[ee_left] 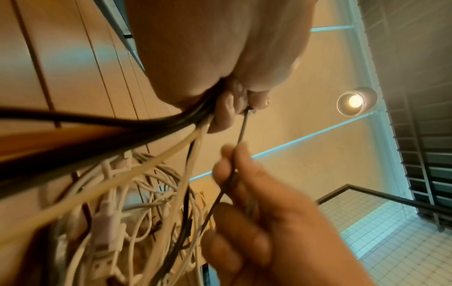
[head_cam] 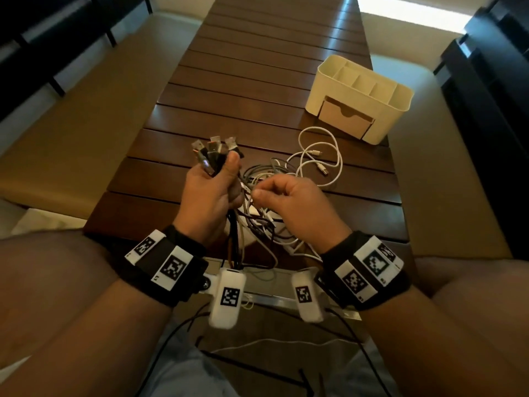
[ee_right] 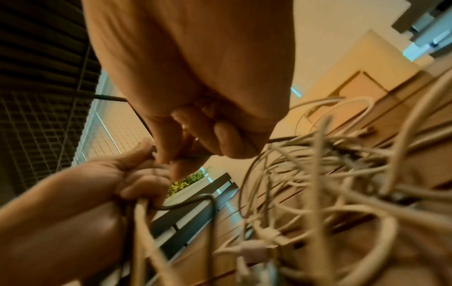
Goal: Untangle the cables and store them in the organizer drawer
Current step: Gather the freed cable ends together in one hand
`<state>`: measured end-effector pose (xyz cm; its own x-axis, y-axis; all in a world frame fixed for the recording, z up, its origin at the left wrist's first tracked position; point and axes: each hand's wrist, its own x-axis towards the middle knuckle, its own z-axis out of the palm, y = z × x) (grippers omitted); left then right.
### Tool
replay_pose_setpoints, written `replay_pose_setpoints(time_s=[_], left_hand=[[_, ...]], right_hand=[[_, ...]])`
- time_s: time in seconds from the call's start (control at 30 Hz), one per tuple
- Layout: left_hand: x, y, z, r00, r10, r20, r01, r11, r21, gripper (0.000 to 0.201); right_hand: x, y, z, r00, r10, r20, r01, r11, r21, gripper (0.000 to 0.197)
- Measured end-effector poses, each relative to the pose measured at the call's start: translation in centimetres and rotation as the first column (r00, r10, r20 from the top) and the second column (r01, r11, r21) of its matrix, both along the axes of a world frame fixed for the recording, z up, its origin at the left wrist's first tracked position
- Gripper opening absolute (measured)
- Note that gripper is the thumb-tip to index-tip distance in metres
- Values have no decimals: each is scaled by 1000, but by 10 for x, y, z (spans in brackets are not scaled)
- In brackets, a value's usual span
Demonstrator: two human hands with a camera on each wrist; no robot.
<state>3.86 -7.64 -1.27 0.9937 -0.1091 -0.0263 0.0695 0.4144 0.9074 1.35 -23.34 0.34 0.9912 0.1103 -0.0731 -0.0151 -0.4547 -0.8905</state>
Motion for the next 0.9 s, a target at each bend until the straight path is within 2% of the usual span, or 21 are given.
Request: replay_pose_setpoints(time_s=[0.1,0.17,0.27,0.37,0.47,0.53,0.6,0.67,0.73,0.83,0.9], left_hand=[[4,2,-1,992,117,-51,-117,993,6,27],[4,0,-2,983,165,-84,-164,986,13,27],[3,-5,1,973,147,-180,-169,979,-118,25],[5,5,9,965,149,-217,-193,960,-200,32],[13,28,12,973,147,-179,-185,958,-218,32],[14,36,10,989,107,-98,-119,985,-126,29],[9,33,6,999,9,-54,-7,1000,30,24],[0,21,5,993,-120,-20,121,969,214,18],[-8,11,7,972,-233,28,206,904,374,17],[-10,7,11,957,-281,72,229,884,407,31],[-8,10,13,963,-244,118,178,896,406,25]], right_hand=[[1,-14,-4,998,62,-29,-65,990,-124,13],[1,-18,-2,989,142,45,-129,967,-219,15],[-1,-11,-3,962,227,153,-179,944,-278,13],[1,-17,-7,984,158,86,-130,955,-266,14],[7,-39,-11,997,76,-7,-74,946,-314,15],[10,-47,-11,1000,29,2,-27,946,-323,13],[11,-42,-7,996,27,82,-1,953,-304,13],[10,-29,1,979,43,198,6,970,-244,12],[10,-18,9,943,80,322,-11,977,-211,10],[12,-11,15,901,116,418,-33,979,-201,10],[13,-11,16,896,127,426,-66,985,-157,11]])
